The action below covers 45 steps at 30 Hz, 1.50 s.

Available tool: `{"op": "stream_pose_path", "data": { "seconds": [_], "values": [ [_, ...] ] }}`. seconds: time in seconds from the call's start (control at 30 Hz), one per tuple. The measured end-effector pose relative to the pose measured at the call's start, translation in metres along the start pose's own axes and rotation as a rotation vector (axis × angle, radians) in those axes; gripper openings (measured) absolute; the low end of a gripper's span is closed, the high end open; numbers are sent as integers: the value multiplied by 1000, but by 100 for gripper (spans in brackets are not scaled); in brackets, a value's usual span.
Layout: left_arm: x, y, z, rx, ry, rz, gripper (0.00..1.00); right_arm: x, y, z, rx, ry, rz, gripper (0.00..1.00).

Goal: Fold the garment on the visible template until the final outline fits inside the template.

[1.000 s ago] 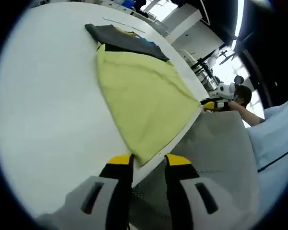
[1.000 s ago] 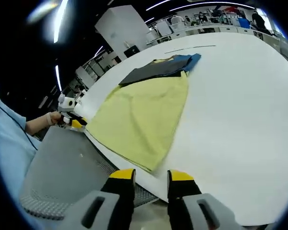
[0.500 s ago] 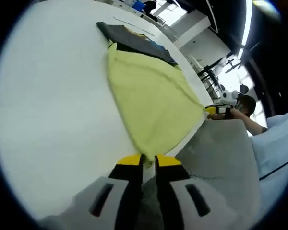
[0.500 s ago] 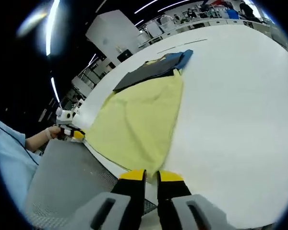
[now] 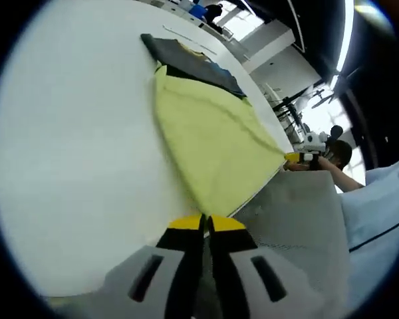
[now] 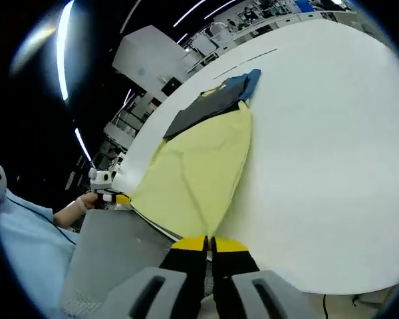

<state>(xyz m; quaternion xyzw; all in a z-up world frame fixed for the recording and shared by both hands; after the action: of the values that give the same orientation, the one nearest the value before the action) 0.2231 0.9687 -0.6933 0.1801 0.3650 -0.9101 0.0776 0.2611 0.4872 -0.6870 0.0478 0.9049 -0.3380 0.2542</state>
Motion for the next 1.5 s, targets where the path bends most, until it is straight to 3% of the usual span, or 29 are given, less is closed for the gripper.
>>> {"op": "stream_pose_path", "data": {
  "seconds": [0.43, 0.73, 0.87, 1.07, 1.3, 1.5],
  "values": [
    [17, -17, 22, 68, -10, -57, 0, 23, -18, -13, -22, 51, -31, 0],
    [4, -17, 23, 71, -11, -18, 0, 14, -17, -13, -39, 66, -29, 0],
    [-12, -23, 25, 80, -3, 63, 0, 2, -21, -15, -62, 87, 7, 0],
    [-43, -30, 29, 102, 17, 171, 0, -31, -23, -19, -132, 129, 124, 0],
    [-85, -33, 30, 131, -3, 343, 0, -64, -22, -14, -159, 148, 222, 0],
    [-115, -28, 23, 129, -1, 447, 0, -98, -17, -9, -202, 172, 355, 0]
  ]
}}
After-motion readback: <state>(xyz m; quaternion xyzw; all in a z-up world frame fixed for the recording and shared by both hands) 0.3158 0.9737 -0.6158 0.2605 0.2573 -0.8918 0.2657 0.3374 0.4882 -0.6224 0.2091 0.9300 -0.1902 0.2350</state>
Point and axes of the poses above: the point that each gripper's makers call its tool centre point, and the gripper's own axes: y roughly forward along the fingers, z roughly to its right, x roughly out of its underside, the point moved 9 cm from there along -y, roughly backward along the fingers, and after that the axes turned 3 degrees about -y, right-handed, at the moved point
